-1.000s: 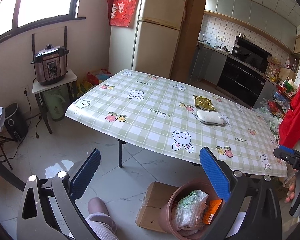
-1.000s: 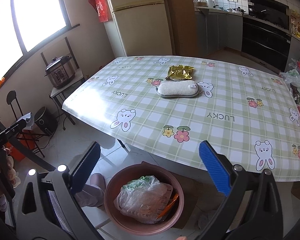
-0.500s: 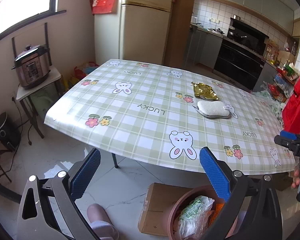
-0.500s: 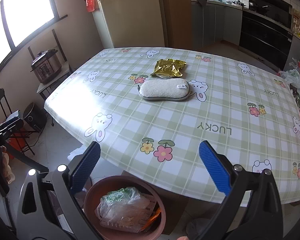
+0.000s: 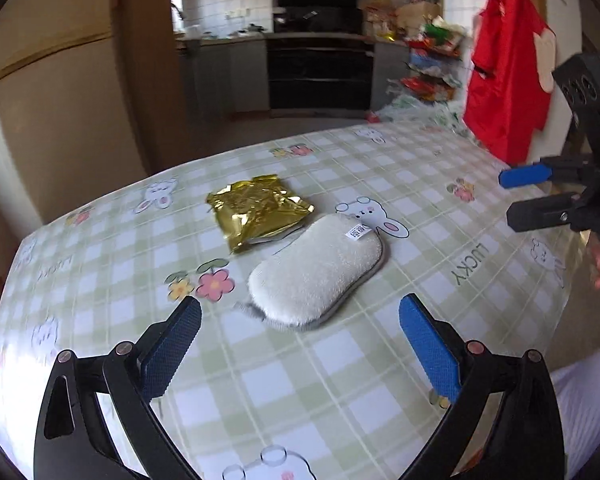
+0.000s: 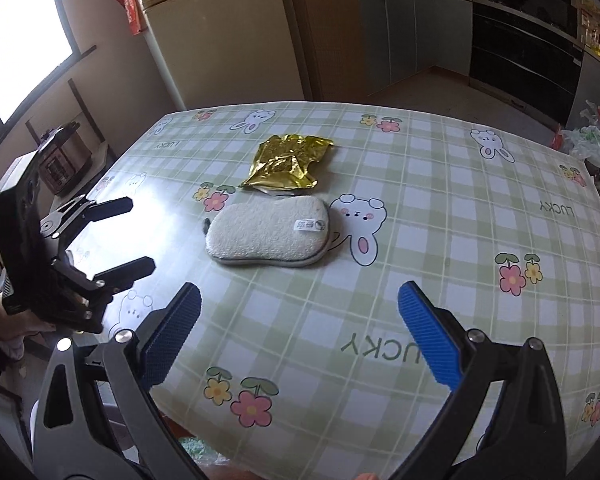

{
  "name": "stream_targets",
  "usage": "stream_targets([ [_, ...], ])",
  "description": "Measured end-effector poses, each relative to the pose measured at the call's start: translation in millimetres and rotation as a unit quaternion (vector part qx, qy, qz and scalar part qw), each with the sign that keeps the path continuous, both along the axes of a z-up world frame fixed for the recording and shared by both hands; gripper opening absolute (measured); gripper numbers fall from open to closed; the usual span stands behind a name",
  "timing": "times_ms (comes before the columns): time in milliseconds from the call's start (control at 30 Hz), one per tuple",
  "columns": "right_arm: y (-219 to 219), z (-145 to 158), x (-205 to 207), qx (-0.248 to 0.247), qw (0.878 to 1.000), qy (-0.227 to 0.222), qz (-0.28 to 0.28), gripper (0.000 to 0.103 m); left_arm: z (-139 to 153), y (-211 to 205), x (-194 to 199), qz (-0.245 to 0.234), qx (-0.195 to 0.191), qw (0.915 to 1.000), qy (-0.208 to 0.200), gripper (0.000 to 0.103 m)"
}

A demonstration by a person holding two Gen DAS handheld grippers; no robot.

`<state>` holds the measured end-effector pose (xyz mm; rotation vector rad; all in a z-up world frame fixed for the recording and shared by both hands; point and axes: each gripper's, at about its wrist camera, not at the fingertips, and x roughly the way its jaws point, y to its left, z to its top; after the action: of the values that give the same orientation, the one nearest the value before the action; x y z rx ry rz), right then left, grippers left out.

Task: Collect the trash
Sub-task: 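Grasp the white sponge with the left gripper while the right grasps the gold foil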

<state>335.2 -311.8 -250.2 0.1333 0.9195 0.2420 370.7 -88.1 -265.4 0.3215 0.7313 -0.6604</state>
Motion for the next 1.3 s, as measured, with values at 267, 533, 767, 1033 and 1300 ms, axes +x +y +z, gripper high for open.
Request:
stream_targets([
  [267,-28.7,-20.3,33.7,0.009,0.999,0.018,-0.024,0.097,-44.6,-55.4,59.1,-0.089,0.074,0.9932,0.009,0.097],
  [533,-40.1,-34.6,60.3,0.014,0.999,0.031,-0.031,0.097,-70.8,-77.2,80.8,-0.135,0.123,0.9825,0.037,0.097],
  [767,-24.1,-35.1,87.6,0.004,0.999,0.037,0.0,0.096,-80.4,-75.2,79.8,-0.159,0.116,0.9781,0.068,0.09],
  [1033,4.7,-48.8,128.9,0.017,0.997,0.043,0.055,0.079,-65.9,-24.5,63.5,-0.063,0.059,0.9919,0.093,0.083],
  [1300,45.5,-74.5,184.0,0.053,0.996,0.045,0.064,0.048,-29.8,52.1,21.9,0.068,-0.03,0.9952,0.064,0.083],
])
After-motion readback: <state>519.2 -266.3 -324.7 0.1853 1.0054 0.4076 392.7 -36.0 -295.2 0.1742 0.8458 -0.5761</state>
